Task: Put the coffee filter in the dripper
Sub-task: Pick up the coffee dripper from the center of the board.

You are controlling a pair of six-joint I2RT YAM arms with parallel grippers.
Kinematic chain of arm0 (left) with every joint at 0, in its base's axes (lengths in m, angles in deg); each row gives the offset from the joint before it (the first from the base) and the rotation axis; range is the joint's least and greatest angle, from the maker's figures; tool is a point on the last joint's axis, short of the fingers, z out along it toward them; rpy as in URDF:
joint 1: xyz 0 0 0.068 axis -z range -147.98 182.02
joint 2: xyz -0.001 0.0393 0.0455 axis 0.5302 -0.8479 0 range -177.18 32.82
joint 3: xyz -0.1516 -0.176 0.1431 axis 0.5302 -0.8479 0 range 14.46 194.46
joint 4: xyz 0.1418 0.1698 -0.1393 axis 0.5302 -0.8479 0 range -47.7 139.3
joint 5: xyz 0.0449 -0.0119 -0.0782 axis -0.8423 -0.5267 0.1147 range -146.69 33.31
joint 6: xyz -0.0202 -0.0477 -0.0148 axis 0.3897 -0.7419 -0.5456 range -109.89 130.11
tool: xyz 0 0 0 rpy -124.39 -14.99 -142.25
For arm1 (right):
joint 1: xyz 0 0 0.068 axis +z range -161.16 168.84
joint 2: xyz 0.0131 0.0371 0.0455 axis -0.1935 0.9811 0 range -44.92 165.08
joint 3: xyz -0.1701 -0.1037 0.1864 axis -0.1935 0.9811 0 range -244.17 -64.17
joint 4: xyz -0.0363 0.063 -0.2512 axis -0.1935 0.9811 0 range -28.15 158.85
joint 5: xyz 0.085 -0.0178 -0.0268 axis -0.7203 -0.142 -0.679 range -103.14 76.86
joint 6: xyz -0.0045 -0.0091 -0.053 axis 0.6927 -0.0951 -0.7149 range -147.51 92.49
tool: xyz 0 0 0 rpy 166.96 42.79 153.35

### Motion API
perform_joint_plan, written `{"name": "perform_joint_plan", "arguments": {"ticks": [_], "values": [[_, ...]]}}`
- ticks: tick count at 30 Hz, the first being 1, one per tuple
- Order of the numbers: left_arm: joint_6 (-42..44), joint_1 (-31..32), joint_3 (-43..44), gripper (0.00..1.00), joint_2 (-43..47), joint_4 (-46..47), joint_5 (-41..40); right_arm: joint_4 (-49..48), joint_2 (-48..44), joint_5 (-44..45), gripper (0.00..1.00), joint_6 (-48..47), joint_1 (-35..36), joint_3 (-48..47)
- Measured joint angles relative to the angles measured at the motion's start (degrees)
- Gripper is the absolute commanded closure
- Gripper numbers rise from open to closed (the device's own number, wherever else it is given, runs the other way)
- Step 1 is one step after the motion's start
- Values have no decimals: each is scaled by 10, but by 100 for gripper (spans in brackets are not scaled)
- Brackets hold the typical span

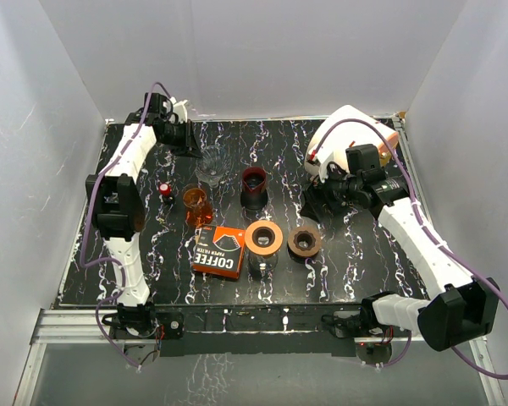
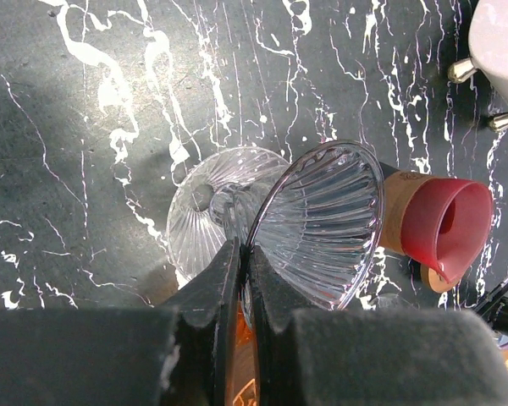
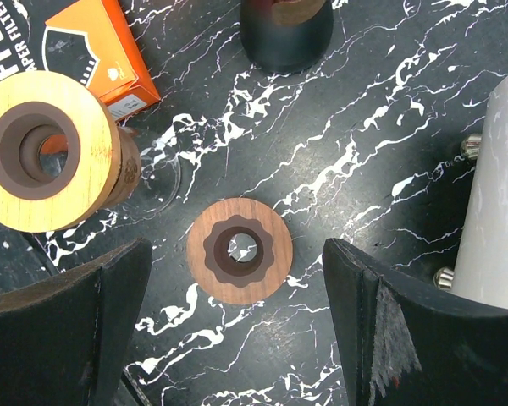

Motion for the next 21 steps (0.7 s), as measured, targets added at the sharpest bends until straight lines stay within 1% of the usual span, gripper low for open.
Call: {"name": "perform_joint_plan", "arguments": {"ticks": [8, 13, 17, 21], "values": [[8, -4, 14, 100, 37, -24, 4, 10, 9, 0, 19, -16, 0, -38], [13, -5, 29, 100, 88, -46, 20, 14, 15, -11, 19, -35, 0, -72], [13, -5, 36, 100, 132, -54, 61, 20, 22, -29, 19, -53, 0, -92], [5, -5, 22, 100, 179, -60, 125, 41, 24, -57, 19, -80, 0, -108]]}}
